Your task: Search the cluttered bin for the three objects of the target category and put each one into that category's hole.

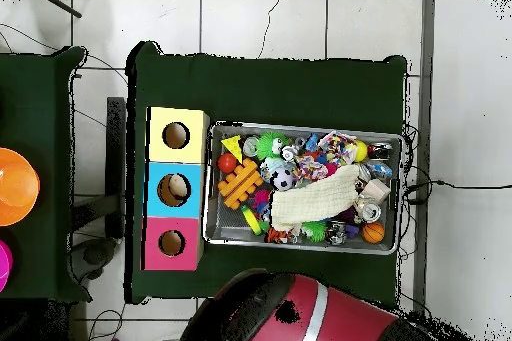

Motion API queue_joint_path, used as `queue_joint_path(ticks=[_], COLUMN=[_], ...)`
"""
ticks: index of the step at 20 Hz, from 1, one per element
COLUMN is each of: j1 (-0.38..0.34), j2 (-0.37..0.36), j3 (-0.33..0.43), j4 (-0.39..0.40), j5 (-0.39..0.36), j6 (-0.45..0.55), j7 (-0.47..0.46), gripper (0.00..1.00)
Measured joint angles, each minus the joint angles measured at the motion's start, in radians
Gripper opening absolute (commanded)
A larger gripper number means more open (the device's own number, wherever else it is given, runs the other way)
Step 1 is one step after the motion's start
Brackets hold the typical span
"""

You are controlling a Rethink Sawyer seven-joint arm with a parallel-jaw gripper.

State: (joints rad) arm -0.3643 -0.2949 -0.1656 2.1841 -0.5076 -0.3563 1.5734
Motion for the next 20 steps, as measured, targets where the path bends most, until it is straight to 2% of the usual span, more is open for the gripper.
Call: queue_joint_path(ticks=[7, 20], j1=[-0.029, 0.003], j2=[0.0, 0.026], j3=[0.0, -0.011], j4=[0.0, -0.001], j5=[-0.03, -0.031], j6=[0.0, -0.001], j7=[0.0, 0.0], gripper=[1.0, 1.0])
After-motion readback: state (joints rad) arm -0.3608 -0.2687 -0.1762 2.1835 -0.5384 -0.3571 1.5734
